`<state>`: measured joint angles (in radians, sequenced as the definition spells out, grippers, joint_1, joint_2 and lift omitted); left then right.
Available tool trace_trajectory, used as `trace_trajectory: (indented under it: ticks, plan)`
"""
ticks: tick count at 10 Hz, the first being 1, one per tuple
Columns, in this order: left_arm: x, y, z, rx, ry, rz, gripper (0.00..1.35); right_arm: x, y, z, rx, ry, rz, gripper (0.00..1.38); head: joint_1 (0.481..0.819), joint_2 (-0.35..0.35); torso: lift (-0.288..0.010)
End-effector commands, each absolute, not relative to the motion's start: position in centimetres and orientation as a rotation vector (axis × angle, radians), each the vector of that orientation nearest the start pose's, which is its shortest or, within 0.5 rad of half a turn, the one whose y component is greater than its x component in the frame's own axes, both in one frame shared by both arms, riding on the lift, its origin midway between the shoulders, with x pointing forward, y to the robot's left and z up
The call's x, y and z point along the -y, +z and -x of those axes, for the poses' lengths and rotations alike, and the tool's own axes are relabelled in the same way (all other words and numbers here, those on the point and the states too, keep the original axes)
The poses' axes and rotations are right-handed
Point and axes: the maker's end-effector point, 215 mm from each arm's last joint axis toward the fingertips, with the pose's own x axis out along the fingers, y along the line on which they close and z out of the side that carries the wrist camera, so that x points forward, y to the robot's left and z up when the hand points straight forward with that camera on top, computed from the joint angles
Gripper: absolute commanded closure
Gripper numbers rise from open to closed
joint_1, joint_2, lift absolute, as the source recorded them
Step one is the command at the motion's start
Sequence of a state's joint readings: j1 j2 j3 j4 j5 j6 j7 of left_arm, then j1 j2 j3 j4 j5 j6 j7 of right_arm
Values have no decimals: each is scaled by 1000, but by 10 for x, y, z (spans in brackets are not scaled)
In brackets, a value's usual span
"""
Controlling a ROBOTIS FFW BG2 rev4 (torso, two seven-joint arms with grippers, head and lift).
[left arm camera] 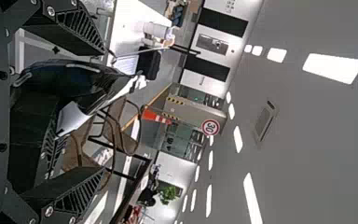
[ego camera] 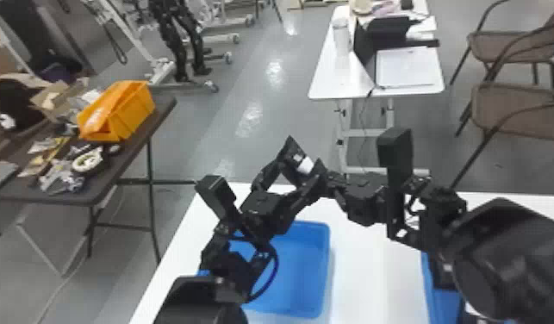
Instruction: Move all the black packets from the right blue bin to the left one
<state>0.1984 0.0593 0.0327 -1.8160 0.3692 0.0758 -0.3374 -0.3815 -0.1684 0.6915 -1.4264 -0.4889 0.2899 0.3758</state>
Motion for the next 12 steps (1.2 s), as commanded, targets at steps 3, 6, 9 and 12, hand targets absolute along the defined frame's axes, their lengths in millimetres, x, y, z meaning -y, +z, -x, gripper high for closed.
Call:
trace_trajectory:
  ticks: [3, 6, 9, 12]
  plan:
    - [-202, -316, -532, 33, -280, 308, 1003, -127, -346, -526, -258, 1036, -91, 1274, 695, 322, 0]
    - [-192, -327, -528, 0, -279, 350, 1222, -126, -348, -526, -259, 1035, -91, 1274, 695, 328, 0]
    - [-199, -319, -526, 41, -257, 349, 1222, -124, -350, -526, -257, 1028, -99, 860, 695, 321, 0]
    - [-231, -318, -524, 58, -196, 291, 1222, -84, -355, -535, -248, 931, -92, 47, 695, 326, 0]
